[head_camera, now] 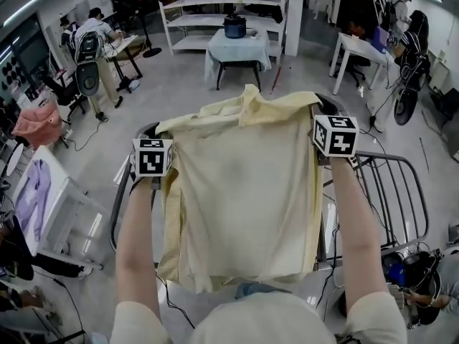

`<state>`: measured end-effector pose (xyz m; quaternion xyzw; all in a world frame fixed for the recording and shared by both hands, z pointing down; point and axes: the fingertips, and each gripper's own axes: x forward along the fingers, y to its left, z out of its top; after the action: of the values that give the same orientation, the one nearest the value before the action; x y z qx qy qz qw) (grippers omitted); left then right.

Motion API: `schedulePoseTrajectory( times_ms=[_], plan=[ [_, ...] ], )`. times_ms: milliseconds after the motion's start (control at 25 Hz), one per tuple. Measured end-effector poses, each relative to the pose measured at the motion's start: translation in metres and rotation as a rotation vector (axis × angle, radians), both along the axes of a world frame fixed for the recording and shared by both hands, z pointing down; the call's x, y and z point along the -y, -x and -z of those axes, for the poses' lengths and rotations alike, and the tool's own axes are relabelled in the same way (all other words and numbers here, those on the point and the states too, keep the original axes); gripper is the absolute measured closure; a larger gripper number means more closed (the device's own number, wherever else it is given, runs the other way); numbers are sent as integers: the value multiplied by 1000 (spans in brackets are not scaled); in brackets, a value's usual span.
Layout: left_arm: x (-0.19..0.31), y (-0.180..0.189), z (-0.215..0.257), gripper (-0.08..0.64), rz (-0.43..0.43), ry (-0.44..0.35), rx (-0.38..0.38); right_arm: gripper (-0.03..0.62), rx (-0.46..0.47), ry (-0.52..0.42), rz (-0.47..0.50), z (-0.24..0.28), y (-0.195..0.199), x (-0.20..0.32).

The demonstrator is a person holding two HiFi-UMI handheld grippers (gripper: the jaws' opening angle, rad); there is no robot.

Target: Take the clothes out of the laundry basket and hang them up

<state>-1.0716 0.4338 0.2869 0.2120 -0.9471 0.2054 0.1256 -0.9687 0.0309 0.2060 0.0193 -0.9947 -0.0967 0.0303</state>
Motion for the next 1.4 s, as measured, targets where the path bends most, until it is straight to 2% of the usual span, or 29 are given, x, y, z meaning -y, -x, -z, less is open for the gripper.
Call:
schedulePoseTrajectory(
  times_ms=[240, 520, 640, 720, 840, 1000, 1200, 1320, 1400],
  plan=[
    [18, 57, -27, 538, 34, 26, -28, 581, -56, -22, -16, -30, 56, 18],
    [29, 105, -66, 514, 67, 79, -91, 580, -150, -7, -31, -77, 113, 37],
    [32, 117, -87, 514, 77, 83, -146, 581, -208, -11, -21, -105, 129, 37],
    [33, 122, -111, 515, 74, 114, -201, 581, -258, -11, -17, -129, 137, 37],
    [31, 125, -148, 510, 67, 166, -272, 580, -338, -11, -22, -165, 143, 36],
    [34, 123, -177, 467, 50, 191, -345, 570, -454, -12, -28, -206, 142, 39],
    [36, 119, -185, 400, 23, 193, -406, 529, -586, 36, -31, -238, 132, 41],
    [42, 111, -187, 347, -23, 172, -455, 493, -714, 57, 19, -261, 122, 34],
    [43, 112, -181, 308, -30, 176, -433, 464, -764, 54, 57, -270, 116, 30]
  ],
)
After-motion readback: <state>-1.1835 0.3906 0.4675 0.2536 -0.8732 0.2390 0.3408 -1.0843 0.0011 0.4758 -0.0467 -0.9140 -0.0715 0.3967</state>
